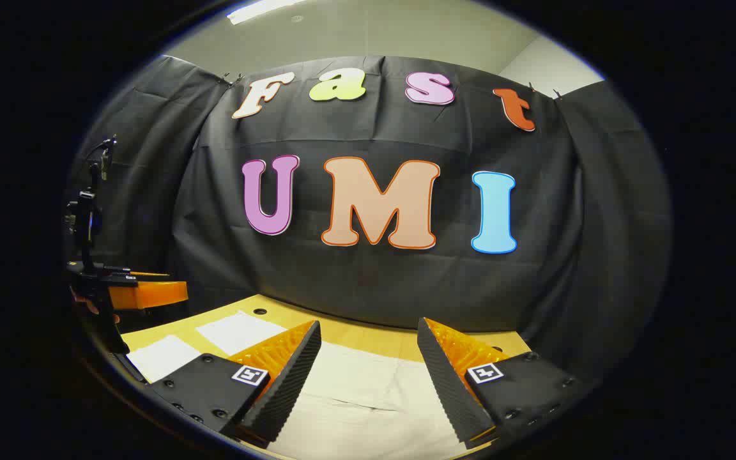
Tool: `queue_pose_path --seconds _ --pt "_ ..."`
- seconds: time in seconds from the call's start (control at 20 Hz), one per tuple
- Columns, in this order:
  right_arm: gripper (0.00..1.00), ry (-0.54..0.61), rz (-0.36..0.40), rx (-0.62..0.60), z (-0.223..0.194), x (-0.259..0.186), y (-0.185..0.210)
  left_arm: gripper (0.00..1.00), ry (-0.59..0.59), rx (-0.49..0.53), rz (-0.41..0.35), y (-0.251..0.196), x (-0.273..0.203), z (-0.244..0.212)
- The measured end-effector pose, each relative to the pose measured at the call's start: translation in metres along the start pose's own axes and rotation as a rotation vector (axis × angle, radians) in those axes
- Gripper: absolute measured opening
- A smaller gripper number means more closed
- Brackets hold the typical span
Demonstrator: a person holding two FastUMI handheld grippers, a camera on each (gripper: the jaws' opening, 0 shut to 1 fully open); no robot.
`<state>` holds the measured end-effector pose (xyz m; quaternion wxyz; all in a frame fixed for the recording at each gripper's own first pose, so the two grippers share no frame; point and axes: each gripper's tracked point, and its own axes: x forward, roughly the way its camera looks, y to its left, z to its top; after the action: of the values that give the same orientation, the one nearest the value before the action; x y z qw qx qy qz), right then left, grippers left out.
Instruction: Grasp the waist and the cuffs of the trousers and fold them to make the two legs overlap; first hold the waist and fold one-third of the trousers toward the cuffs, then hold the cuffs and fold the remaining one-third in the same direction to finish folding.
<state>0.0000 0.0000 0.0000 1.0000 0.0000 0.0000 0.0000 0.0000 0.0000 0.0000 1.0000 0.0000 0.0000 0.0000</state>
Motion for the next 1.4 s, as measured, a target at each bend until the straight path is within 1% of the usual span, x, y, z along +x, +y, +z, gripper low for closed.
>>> queue_pose_path --seconds 0.25,0.5,0.8,1.0,1.1,1.2,1.4 --pt "0.97 -0.001 -0.009 0.009 0.001 0.000 0.004 0.94 0.016 0.007 -0.015 -0.002 -0.002 -0.007" --pt "0.98 0.022 -0.025 0.008 -0.009 -0.002 0.006 0.94 0.048 0.023 -0.026 0.000 -0.002 -0.015" --pt "0.97 0.034 -0.021 -0.011 -0.013 -0.003 0.016 0.94 0.055 0.044 -0.033 0.005 -0.003 -0.017" --pt "0.97 0.043 -0.019 -0.019 -0.016 -0.004 0.020 0.94 0.067 0.067 -0.036 0.016 -0.001 -0.023" --pt "0.97 0.051 -0.026 -0.021 -0.018 -0.007 0.021 0.94 0.099 0.115 -0.064 0.021 -0.005 -0.034" --pt "0.98 0.061 -0.033 -0.020 -0.022 -0.010 0.021 0.94 0.163 0.184 -0.107 0.030 -0.012 -0.054" --pt "0.97 0.087 -0.049 -0.021 -0.034 -0.019 0.024 0.94 0.315 0.242 -0.246 0.035 -0.034 -0.099"
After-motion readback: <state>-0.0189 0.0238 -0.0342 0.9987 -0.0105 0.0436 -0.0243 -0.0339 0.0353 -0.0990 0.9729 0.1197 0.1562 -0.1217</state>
